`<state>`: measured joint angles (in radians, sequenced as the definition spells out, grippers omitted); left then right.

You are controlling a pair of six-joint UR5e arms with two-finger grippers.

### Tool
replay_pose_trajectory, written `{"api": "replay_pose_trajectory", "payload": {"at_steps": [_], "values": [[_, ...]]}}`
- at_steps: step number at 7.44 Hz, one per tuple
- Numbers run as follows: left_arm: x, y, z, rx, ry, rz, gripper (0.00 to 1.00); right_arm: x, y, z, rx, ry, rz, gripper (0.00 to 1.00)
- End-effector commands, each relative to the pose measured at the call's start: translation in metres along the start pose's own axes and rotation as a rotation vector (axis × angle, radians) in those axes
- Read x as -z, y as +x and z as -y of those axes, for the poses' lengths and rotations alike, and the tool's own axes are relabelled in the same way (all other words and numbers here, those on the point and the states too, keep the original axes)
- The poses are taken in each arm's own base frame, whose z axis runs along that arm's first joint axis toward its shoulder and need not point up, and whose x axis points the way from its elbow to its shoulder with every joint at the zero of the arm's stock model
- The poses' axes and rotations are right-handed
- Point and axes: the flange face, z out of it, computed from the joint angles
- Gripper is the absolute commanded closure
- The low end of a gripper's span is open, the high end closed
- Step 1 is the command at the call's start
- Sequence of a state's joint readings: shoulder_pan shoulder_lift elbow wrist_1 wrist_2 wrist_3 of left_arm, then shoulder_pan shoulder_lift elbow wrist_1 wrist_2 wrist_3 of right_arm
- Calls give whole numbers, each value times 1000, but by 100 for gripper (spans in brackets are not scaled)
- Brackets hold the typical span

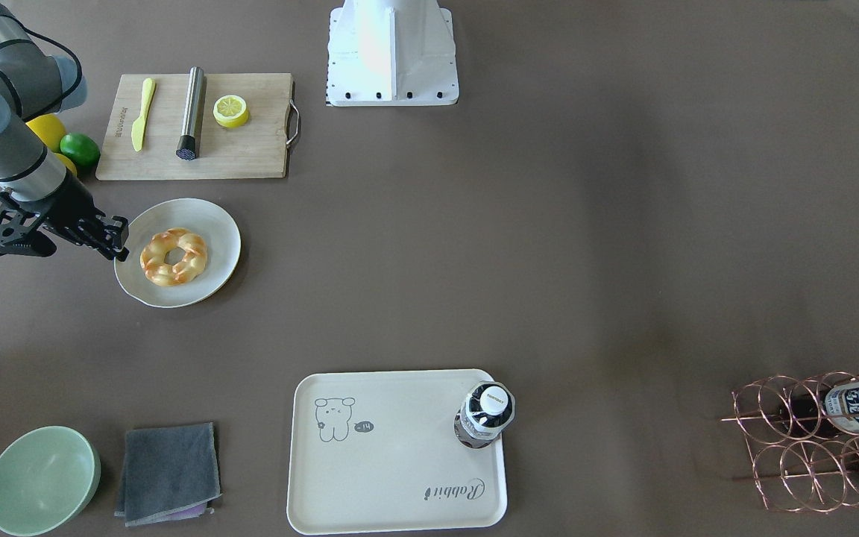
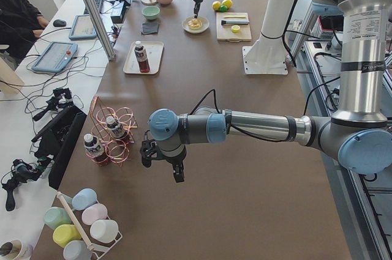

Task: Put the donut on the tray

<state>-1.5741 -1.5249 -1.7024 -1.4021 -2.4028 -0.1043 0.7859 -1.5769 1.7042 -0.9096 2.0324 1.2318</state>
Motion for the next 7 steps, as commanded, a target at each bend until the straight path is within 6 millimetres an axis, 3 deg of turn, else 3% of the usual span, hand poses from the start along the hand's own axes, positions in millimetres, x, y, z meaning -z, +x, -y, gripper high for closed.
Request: {"api": "replay_pose_trajectory", "payload": {"at_steps": [1, 2, 3, 4, 6, 7], "values": [[1, -1, 1, -3, 5, 25, 2, -2, 0, -1, 2, 4, -4, 84], [3, 1, 2, -7, 9, 24, 2, 1, -1, 0, 3, 5, 0, 100], [4, 2, 4, -7, 11, 24, 2, 6, -8, -1, 8, 0, 20, 100], [5, 3, 5, -10, 12, 24, 2, 31, -10, 10, -8, 10, 58, 100], [6, 4, 5, -12, 15, 24, 2, 95, 13, 45, -57, -56, 206, 100], [6, 4, 5, -12, 15, 24, 2, 114, 24, 55, -75, -78, 245, 100]]}}
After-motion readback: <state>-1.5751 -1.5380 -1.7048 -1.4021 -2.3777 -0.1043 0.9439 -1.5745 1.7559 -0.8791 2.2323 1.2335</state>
